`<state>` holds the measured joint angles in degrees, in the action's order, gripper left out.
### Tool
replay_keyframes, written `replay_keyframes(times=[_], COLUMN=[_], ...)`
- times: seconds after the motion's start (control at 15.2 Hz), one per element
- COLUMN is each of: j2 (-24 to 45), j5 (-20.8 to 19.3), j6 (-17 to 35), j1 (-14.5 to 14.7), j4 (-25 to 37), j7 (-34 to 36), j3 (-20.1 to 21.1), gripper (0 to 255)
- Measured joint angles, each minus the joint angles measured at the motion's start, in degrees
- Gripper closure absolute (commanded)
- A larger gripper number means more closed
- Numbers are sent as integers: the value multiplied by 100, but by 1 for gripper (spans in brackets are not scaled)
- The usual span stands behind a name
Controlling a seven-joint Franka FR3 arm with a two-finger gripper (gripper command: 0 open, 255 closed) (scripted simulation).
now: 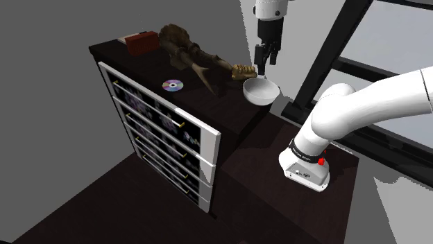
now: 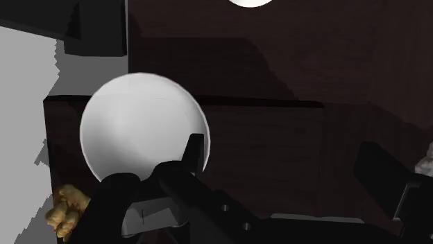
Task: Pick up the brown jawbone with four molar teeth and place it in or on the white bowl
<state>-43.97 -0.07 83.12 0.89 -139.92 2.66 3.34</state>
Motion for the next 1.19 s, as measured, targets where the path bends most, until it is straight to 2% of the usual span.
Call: replay_keyframes(times=[0.26,0.66,0.99,1.19], j2=[-109,-86,288,735], j5=[-274,-1050,-1585,-1814], j6=[338,1542,2704,3440], j1=[-20,-132,-194,-176], j4=[-271,-887,-1149,-1106], j7=[-442,-1688,-2668,-3271], j3=[-241,-1006,-1683,-2128], gripper=[0,0,0,0])
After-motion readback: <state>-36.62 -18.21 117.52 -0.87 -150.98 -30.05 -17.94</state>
